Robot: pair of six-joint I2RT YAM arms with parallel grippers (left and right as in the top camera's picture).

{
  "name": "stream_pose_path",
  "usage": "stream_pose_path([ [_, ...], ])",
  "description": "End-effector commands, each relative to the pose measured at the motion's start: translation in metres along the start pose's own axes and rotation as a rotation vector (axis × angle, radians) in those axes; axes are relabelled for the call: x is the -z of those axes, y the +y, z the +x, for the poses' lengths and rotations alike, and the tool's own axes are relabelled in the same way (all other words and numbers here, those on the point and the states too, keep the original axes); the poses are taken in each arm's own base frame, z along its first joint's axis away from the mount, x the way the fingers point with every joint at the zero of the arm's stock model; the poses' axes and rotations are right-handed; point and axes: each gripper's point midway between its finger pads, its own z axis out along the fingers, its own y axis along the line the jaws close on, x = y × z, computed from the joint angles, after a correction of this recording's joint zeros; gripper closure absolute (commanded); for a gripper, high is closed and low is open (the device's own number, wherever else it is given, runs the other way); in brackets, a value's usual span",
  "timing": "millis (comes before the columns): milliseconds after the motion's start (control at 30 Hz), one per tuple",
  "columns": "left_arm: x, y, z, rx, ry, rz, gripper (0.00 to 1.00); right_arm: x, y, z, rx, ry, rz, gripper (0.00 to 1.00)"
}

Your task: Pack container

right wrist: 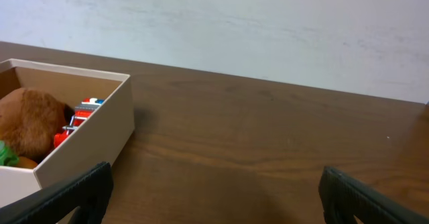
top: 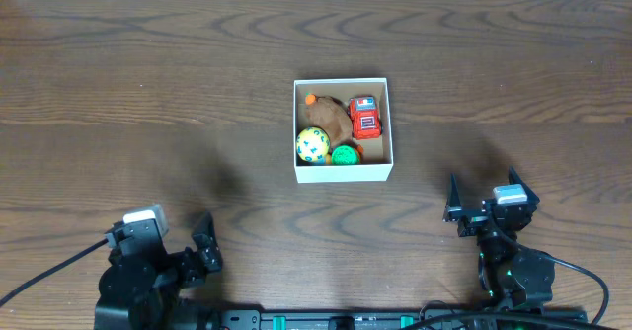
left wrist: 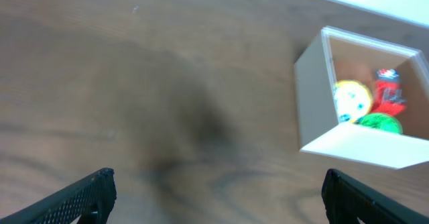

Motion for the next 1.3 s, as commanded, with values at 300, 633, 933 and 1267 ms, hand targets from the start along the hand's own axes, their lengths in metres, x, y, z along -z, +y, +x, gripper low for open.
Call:
stream_pose_path([
  [300, -0.047, 0.024, 0.012, -0.007, -0.139, -0.081, 0.02, 0.0, -0.001, 0.001, 0.017, 0.0, 0.004, 0.01],
  [633, -0.087, 0.013, -0.02, -0.055, -0.476, 0.0, 0.02, 0.0, -0.001, 0.001, 0.017, 0.0, 0.004, 0.01],
  [933, -0.107, 0.026, -0.007, -0.089, -0.491, -0.048, 0.02, 0.0, -0.001, 0.001, 0.017, 0.0, 0.004, 0.01],
  [1267, -0.113, 0.023, 0.004, -0.099, -0.439, -0.024, 0.02, 0.0, -0.001, 0.001, 0.017, 0.0, 0.004, 0.01],
])
